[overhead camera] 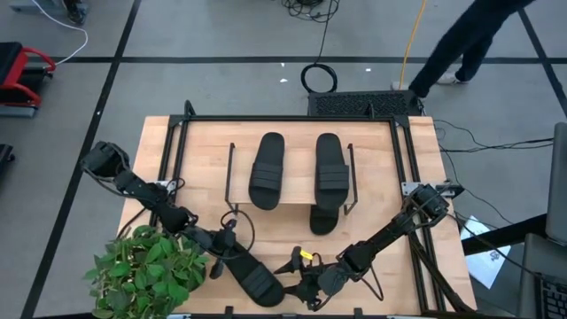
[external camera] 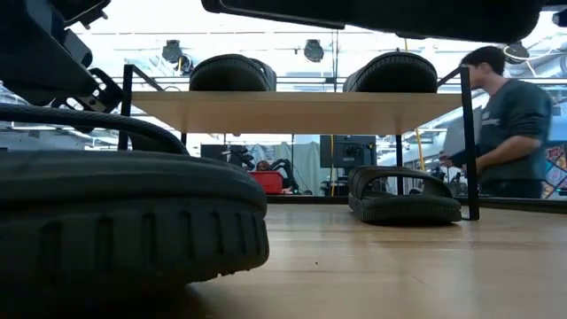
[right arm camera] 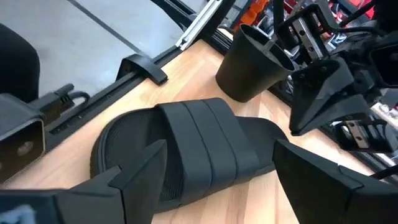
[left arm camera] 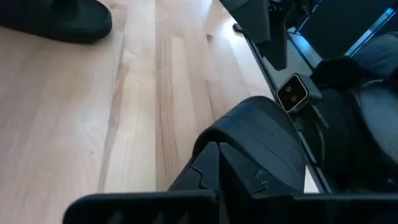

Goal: Pick and place slides into the shelf
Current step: Put the slide under the shelf

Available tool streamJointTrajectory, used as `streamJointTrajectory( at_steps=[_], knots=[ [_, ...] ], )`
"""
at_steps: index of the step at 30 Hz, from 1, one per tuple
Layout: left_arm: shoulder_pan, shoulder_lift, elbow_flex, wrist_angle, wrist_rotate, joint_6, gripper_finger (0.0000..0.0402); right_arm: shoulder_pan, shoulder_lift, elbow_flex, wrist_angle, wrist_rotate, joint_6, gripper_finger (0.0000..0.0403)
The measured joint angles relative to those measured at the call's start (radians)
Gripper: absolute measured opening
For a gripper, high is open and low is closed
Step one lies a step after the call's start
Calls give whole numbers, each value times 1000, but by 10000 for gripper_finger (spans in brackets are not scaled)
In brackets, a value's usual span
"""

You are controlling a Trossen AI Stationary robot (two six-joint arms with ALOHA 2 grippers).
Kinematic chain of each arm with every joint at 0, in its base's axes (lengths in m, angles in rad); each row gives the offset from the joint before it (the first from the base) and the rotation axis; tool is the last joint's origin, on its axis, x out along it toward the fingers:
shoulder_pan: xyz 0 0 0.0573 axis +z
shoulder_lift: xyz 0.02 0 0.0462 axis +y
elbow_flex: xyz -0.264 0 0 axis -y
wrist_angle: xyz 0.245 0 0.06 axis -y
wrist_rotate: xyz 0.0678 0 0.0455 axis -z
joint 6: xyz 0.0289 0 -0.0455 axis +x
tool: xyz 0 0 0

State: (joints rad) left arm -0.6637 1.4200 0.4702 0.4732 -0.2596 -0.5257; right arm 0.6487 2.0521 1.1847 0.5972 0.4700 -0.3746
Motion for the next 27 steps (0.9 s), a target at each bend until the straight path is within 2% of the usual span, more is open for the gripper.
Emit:
streamJointTrajectory(
  at_steps=[2,5,8,13,17,18,22,27],
  knots=[
    [0,0,0,0,0,22,12,9,-9,0,-19,22,-27,281],
    [0,19,0,6,-5,70,24,36,-67,-1,-95,118,-53,275],
    [-5,45,0,0,-26,138,39,60,-154,0,-226,176,0,246],
    [-6,90,1,-2,-5,130,79,61,-244,-1,-429,181,139,139],
    [-6,89,0,2,34,91,126,63,-276,-1,-516,182,150,30],
    [-6,86,0,6,49,68,139,63,-280,-5,-532,182,143,15],
    [2,74,0,51,99,-114,195,62,-301,-14,-581,184,170,13],
    [38,73,0,107,227,-330,246,58,-315,-16,-640,184,178,2]
  ],
)
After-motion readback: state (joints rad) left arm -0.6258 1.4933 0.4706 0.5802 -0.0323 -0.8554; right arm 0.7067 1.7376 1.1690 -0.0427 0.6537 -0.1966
